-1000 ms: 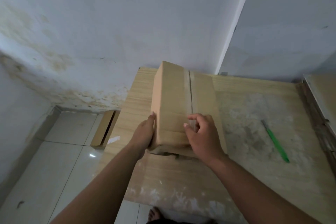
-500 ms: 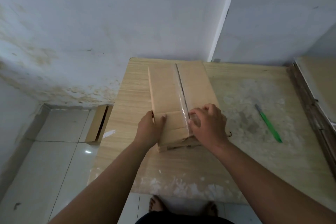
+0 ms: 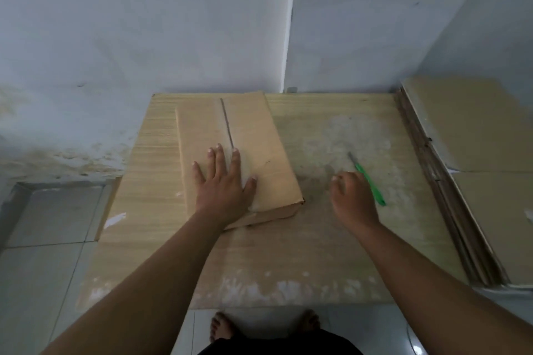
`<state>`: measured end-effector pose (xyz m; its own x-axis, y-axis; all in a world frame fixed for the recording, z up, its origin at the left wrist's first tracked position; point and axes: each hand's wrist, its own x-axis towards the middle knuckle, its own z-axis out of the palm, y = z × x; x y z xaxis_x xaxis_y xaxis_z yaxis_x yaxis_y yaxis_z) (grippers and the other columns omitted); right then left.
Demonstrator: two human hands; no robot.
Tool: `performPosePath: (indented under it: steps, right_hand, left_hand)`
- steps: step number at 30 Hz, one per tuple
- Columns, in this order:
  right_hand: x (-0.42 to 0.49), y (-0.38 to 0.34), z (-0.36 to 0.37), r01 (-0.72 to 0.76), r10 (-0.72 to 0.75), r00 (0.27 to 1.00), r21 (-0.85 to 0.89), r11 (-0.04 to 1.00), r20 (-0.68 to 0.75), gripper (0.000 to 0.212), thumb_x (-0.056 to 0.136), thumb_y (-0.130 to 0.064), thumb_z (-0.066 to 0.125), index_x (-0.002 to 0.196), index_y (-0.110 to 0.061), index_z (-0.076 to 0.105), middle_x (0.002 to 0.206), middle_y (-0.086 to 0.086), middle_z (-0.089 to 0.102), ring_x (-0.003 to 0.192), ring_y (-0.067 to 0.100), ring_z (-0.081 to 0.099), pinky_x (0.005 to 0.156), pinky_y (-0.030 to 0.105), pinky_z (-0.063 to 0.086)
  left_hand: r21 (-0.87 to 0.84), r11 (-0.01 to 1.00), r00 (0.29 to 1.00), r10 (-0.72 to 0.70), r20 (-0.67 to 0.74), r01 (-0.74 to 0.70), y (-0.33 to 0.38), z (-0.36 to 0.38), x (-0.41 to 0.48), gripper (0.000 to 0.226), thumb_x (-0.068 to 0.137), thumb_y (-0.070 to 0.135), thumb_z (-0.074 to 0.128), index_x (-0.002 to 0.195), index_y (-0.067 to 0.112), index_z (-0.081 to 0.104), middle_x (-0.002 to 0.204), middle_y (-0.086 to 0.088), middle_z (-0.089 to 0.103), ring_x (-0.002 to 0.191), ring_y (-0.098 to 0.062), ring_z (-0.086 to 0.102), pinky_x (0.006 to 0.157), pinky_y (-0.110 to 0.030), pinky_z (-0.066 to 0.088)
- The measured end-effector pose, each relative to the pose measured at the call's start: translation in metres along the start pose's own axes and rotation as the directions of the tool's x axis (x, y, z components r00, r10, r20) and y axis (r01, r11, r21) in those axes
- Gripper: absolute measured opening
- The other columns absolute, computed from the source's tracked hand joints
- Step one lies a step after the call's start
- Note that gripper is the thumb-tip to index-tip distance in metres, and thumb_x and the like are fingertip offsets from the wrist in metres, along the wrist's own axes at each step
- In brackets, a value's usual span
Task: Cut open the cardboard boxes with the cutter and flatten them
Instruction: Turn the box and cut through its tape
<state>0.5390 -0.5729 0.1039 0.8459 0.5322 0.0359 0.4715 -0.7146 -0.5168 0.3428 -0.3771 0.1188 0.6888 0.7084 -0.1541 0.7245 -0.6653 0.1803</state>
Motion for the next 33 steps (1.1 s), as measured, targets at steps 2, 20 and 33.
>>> performPosePath:
  steps: [2,20,33]
  right_hand:
    - [0.016,0.028,-0.009,-0.116,0.127,0.990,-0.164,0.980,0.057,0.037,0.099,-0.029,0.048,0.118,-0.001,0.063,0.117,0.025,0.056,0.112,0.042,0.053,0.096,0.046,0.047]
    - [0.069,-0.021,-0.001,-0.200,0.167,0.959,0.130,0.971,0.227,0.029,0.103,-0.015,0.042,0.127,0.000,0.048,0.129,0.028,0.051,0.109,0.044,0.056,0.079,0.039,0.041]
    - [0.063,-0.199,0.031,-0.029,-0.039,0.873,0.132,0.991,0.486,0.052,0.102,-0.027,0.035,0.152,-0.019,0.035,0.136,0.021,0.057,0.114,0.041,0.060,0.089,0.042,0.051]
  left_hand:
    - [0.002,1.000,1.000,-0.001,0.002,0.001,0.002,0.001,-0.003,0.083,0.099,0.070,0.012,0.165,0.023,-0.007,0.171,-0.014,-0.016,0.157,-0.030,-0.021,0.123,-0.062,-0.010]
    - [-0.279,0.957,0.996,-0.091,-0.010,0.085,0.024,-0.003,-0.029,0.090,0.092,0.075,0.003,0.165,0.024,0.014,0.174,0.002,-0.001,0.158,-0.012,-0.010,0.126,-0.047,-0.011]
    - [-0.184,0.983,1.000,0.000,-0.005,-0.001,-0.029,-0.042,0.080,0.062,0.109,0.046,0.027,0.164,0.018,0.020,0.174,-0.004,0.005,0.160,-0.022,-0.002,0.127,-0.051,0.001]
